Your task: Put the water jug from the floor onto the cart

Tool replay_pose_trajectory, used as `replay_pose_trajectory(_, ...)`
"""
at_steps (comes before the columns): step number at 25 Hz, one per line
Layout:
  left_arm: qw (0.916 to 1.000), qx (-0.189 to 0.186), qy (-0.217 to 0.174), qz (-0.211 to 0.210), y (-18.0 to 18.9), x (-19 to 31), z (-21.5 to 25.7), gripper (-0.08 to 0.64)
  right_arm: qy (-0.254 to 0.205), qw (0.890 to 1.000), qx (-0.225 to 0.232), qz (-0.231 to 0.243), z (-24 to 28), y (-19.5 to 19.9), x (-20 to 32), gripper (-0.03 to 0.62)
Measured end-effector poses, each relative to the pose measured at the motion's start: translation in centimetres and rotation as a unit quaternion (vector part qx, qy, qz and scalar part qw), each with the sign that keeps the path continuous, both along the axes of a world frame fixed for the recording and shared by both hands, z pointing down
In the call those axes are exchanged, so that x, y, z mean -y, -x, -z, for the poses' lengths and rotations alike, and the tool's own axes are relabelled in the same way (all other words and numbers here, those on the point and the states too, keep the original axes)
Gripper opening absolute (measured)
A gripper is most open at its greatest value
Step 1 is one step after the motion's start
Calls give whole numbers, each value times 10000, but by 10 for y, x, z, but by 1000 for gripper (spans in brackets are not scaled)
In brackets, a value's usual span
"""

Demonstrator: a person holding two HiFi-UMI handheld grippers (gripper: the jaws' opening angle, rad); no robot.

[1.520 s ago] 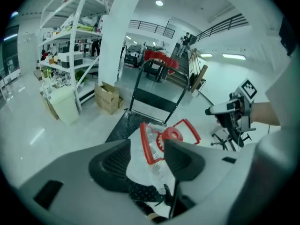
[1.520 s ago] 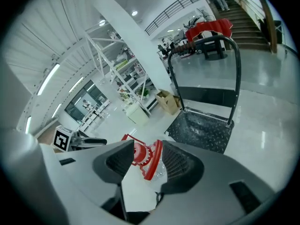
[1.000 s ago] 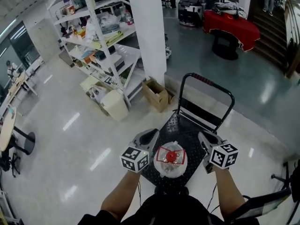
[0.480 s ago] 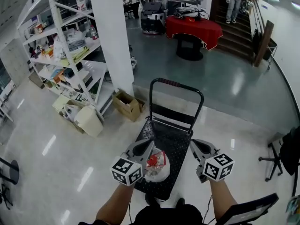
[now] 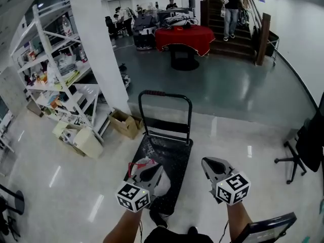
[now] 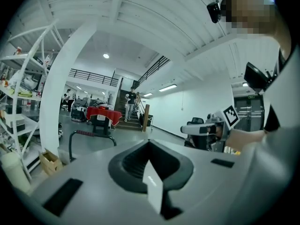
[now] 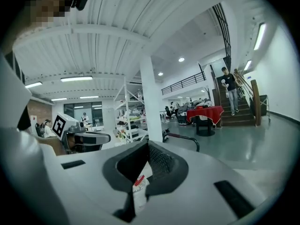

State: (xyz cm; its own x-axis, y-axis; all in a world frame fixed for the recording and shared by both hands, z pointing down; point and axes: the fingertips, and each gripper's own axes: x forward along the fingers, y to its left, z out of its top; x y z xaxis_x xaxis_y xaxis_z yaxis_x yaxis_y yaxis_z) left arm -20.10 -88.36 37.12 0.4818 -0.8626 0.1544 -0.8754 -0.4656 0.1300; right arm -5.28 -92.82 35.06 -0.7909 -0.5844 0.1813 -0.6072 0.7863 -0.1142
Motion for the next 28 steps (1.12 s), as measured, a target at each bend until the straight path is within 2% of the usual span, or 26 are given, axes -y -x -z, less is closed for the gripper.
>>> replay_pose_trajectory(4,9997,65,-45,-216,-58,-29,14,2,35,9999,22,-112,7,-54,-33,3)
replay_pose_trajectory(7,9993,126,-167,-307,-75,-55,29,2,32,9997,20,-228,12,-74,-64,2)
replay_pose_trajectory(13,9979,104,-222,-603,-87,-118,30,2,-7,9986,-30,-522,10,-87,-137,3)
replay_pose_trajectory(17,9949,203,-289,-947,-82,-167,21,2,5,9968,76,-792,1,-79,-192,2)
replay_pose_trajectory(21,9933,56,-236,-1132,-82,-219,18,2,83,9957,-18,-927,0,-74,-251,3)
replay_pose_trajectory(24,9919,-1,-255,-1246,-94,-252,24,2,14,9954,-39,-958,9,-80,-289,2)
replay_pose_trajectory(28,9897,115,-332,-1390,-118,-297,32,2,-74,9950,8,-994,15,-99,-334,3)
